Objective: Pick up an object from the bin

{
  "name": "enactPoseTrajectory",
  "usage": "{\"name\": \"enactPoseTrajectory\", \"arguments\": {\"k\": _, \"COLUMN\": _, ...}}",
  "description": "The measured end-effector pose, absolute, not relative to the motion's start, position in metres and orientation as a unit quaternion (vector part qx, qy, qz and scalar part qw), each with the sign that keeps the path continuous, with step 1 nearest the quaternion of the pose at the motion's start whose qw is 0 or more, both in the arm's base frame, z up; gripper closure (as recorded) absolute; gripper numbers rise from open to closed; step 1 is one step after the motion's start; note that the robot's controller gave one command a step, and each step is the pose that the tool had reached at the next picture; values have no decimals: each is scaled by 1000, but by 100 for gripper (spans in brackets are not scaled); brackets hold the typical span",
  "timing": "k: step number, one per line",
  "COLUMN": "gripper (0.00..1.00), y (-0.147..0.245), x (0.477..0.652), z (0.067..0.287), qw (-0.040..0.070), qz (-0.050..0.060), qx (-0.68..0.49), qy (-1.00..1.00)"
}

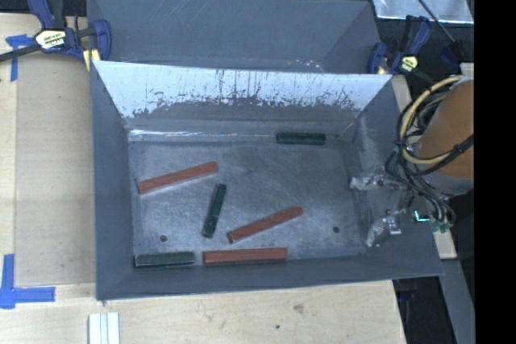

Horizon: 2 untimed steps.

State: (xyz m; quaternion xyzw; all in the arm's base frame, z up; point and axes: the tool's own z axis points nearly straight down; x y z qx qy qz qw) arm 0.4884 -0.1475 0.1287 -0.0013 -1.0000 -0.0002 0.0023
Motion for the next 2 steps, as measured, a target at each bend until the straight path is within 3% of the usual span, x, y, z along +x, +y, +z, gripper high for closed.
{"name": "enactPoseTrajectory", "arguments": {"k": 1, "gripper": 0, "y": -147, "x": 491, "z": 132, "qw": -1, "qz": 1, "qx": 0, "qy": -1000}}
{"name": "enactPoseTrajectory", "arguments": {"k": 2, "gripper": 0, "y": -123, "x": 523, "z": 106, "qw": -5, "qz": 3, "qx": 34, "qy": -999}}
